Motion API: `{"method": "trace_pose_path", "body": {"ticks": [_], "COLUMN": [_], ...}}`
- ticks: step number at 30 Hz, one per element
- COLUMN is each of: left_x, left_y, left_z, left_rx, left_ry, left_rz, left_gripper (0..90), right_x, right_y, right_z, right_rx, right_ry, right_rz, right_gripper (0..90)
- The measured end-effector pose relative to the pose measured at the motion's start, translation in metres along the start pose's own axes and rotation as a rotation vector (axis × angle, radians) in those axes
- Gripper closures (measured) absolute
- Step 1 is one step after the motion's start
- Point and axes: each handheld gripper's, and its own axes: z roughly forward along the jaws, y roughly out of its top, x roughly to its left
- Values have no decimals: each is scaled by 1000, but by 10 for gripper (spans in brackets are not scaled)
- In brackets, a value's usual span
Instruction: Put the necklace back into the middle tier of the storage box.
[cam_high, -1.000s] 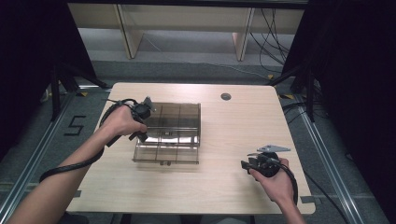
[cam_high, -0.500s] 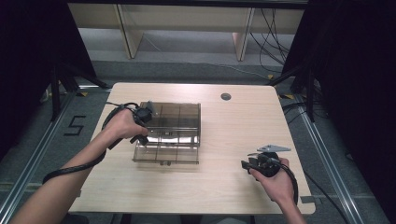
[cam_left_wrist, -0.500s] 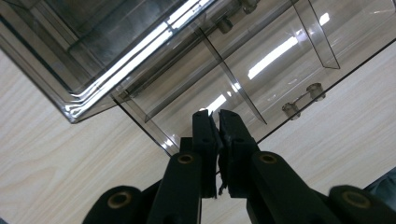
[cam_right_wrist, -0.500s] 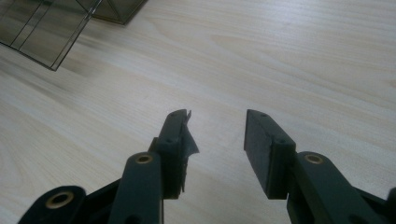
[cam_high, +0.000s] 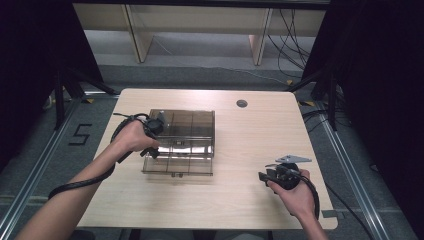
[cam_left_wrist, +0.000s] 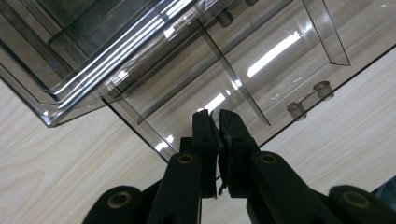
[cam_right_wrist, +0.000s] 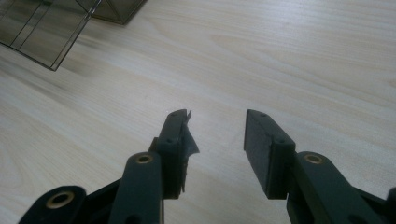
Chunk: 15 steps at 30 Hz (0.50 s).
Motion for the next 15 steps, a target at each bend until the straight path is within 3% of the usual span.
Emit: {"method": "trace_pose_path", "body": {"ticks": [10, 11, 12, 15], "left_x": [-1, -1, -1, -1], "left_y": [0, 0, 0, 0], "left_z": [7, 8, 8, 9], "left_rx": [5, 7, 10, 16], "left_ry": [-7, -7, -8, -8], "left_rz": [-2, -3, -2, 4], "left_gripper": [851, 851, 852, 851], "right_x": [0, -1, 0, 0], "right_y": [0, 0, 0, 0], "right_z": [0, 1, 0, 0], "right_rx": [5, -12, 4, 6], "right_ry": [-9, -8, -8, -7], "right_rz": [3, -25, -2, -1], "right_gripper": [603, 603, 602, 603]}}
